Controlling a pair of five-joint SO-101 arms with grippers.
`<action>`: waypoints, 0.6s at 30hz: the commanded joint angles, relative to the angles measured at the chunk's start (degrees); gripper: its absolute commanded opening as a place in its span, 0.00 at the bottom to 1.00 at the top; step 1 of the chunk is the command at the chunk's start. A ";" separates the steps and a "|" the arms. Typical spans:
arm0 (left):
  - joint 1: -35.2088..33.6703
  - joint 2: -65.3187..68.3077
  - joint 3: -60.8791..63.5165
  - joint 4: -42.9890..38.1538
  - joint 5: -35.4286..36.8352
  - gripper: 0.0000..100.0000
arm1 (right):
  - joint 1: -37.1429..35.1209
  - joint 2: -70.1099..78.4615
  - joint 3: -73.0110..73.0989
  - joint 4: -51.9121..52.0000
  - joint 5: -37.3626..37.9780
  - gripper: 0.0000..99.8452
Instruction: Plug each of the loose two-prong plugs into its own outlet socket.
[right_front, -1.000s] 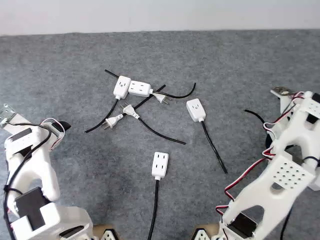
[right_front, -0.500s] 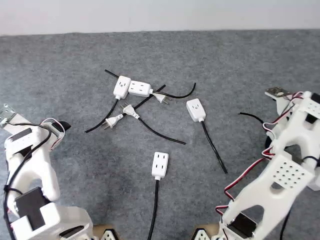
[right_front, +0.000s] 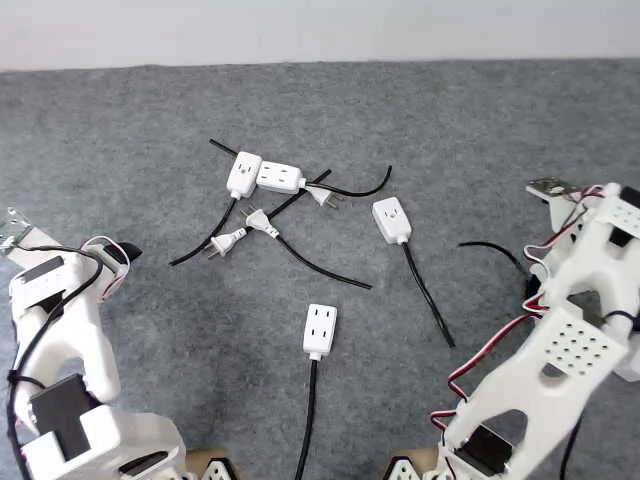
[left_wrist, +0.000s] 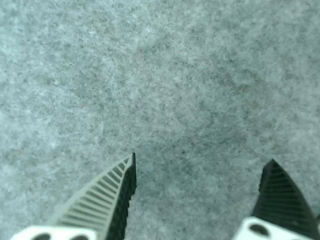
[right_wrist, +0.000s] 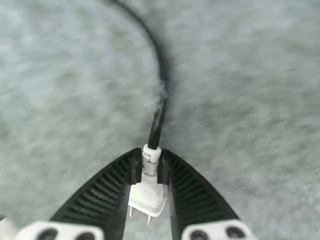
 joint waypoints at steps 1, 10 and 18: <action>0.09 -0.18 -2.68 -0.09 0.18 0.37 | -1.80 -9.63 -1.32 6.11 -0.35 0.01; 0.44 -0.26 -2.59 0.62 -3.96 0.37 | -4.70 -27.91 7.56 7.96 -5.10 0.01; 4.84 -0.70 -2.59 5.63 -14.59 0.37 | -13.58 -52.88 21.36 3.47 -15.74 0.01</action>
